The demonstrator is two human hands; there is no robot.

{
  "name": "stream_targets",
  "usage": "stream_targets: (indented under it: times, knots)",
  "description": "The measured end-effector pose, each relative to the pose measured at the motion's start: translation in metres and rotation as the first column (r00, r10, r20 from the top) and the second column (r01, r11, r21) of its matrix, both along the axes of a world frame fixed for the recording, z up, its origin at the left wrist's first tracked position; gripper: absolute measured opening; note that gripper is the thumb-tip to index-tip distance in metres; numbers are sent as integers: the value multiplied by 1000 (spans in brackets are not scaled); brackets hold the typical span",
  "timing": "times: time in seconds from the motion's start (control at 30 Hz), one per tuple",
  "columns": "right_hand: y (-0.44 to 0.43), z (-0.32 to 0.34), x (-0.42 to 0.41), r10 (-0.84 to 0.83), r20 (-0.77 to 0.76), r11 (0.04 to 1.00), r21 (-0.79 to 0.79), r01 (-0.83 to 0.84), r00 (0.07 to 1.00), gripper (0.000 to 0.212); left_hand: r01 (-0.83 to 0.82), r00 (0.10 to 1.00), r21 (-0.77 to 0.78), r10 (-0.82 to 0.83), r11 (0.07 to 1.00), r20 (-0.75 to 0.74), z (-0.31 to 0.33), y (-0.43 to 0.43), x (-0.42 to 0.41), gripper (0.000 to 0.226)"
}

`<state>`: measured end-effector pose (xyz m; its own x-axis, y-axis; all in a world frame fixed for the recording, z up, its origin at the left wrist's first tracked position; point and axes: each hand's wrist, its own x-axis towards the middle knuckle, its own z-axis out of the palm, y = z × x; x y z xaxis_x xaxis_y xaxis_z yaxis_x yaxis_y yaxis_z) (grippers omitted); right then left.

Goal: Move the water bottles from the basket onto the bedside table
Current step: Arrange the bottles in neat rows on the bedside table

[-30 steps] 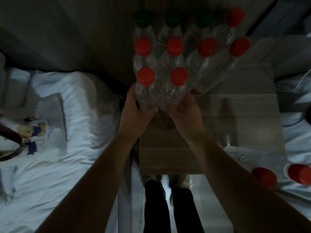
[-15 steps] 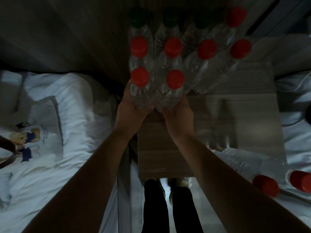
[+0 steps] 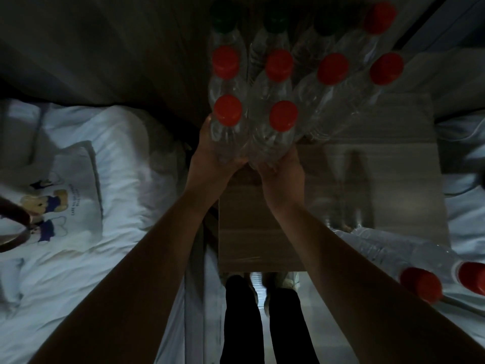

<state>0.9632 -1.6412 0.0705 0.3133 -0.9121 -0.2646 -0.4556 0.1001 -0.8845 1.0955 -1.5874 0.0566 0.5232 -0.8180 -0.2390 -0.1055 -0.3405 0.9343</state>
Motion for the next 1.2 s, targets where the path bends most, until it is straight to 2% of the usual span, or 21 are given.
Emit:
stream_targets:
  times: [0.2, 0.37, 0.47, 0.53, 0.6, 0.67, 0.73, 0.87, 1.0, 1.13, 1.2]
  knots:
    - [3, 13, -6, 33, 32, 999, 13, -34, 999, 70, -48, 998, 69, 46, 996, 44, -7, 10, -4, 111]
    - [30, 23, -38, 133, -26, 987, 98, -129, 991, 56, -79, 995, 225, 65, 971, 70, -4, 51, -25, 114]
    - [54, 30, -66, 257, -113, 948, 224, -227, 960, 33, -63, 997, 287, 45, 956, 68, 9, 82, -49, 98]
    - [72, 34, -90, 292, -102, 926, 280, -254, 951, 24, -74, 995, 340, 48, 937, 85, 17, 99, -68, 81]
    - [86, 37, -116, 269, -51, 932, 267, -247, 962, 15, -54, 997, 385, 28, 921, 73, 25, 113, -89, 63]
    - [95, 39, -145, 214, -17, 935, 294, -199, 977, 7, -41, 999, 386, 48, 922, -9, 27, 123, -107, 49]
    - [99, 40, -172, 201, -48, 925, 337, -173, 978, 10, -1, 998, 413, 27, 911, -56, 27, 125, -127, 42]
    - [95, 35, -218, 247, -176, 916, 363, -171, 953, 9, 47, 997, 455, -11, 889, -81, 20, 122, -164, 60]
    - [75, 33, -251, 98, -317, 966, 257, -15, 943, 12, 107, 994, 430, -109, 896, -20, 21, 108, -196, 66]
    - [51, 31, -267, -24, -214, 978, 197, 67, 977, 45, 196, 980, 344, -188, 918, -58, 21, 86, -223, 83]
    - [41, 26, -268, 18, -171, 981, 196, 16, 985, 48, 202, 979, 308, -199, 930, -40, 21, 77, -235, 92]
